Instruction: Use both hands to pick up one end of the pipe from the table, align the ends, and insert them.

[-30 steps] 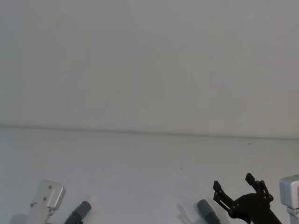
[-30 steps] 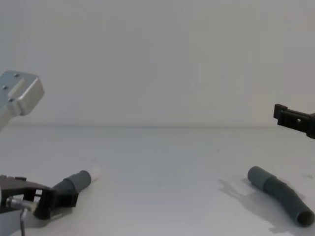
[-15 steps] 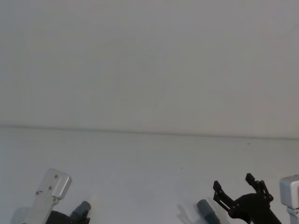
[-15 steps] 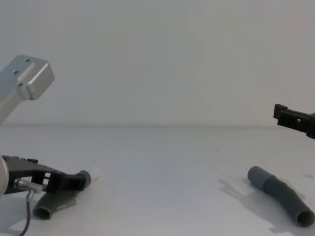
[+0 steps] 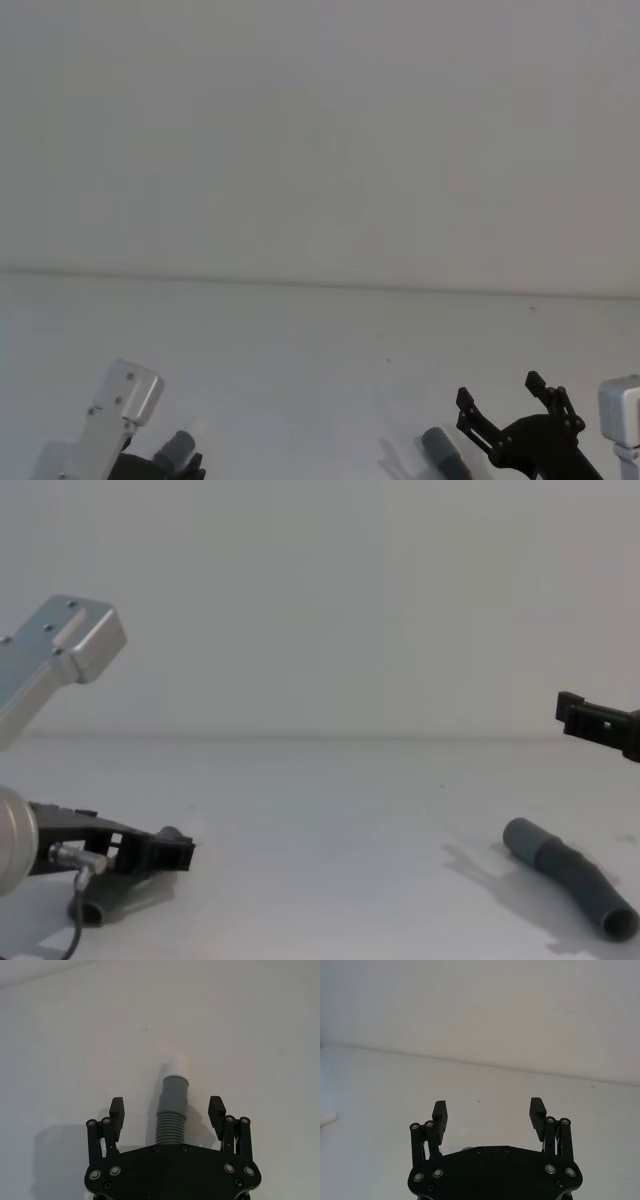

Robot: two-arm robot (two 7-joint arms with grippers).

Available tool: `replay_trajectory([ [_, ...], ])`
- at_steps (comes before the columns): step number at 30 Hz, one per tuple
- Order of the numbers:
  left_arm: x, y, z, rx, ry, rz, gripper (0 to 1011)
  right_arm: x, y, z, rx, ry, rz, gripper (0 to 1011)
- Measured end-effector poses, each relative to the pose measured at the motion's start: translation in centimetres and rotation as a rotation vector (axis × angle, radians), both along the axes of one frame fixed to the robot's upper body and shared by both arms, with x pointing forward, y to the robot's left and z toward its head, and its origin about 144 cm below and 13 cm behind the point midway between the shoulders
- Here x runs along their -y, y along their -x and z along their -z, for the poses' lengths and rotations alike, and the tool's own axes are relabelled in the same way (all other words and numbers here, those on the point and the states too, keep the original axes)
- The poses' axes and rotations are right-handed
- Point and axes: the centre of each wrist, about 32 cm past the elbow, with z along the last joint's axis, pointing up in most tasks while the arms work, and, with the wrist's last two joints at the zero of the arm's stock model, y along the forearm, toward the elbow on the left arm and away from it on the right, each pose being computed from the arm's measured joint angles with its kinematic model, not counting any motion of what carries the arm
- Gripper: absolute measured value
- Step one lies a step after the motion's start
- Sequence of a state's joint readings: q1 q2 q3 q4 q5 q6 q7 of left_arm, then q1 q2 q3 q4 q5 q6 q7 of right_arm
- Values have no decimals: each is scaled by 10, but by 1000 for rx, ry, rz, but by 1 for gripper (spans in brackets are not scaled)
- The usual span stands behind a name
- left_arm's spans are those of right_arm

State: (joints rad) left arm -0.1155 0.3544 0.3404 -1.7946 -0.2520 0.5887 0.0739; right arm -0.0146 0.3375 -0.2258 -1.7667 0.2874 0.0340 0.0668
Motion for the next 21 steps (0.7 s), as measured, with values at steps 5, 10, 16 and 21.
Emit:
replay_trajectory([
  [5,4,0,-2,-14,-2,1,1002,0,0,0,0,0,0,1001],
  [10,8,-1,-6,-27,-21,-2,1001,0,0,0,0,0,0,1001],
  [16,13,-2,-10,-37,-52,-9,1001,0,0,0,0,0,0,1001],
  [21,16,-3,-13,-42,-68,-20,1001,0,0,0,0,0,0,1001],
])
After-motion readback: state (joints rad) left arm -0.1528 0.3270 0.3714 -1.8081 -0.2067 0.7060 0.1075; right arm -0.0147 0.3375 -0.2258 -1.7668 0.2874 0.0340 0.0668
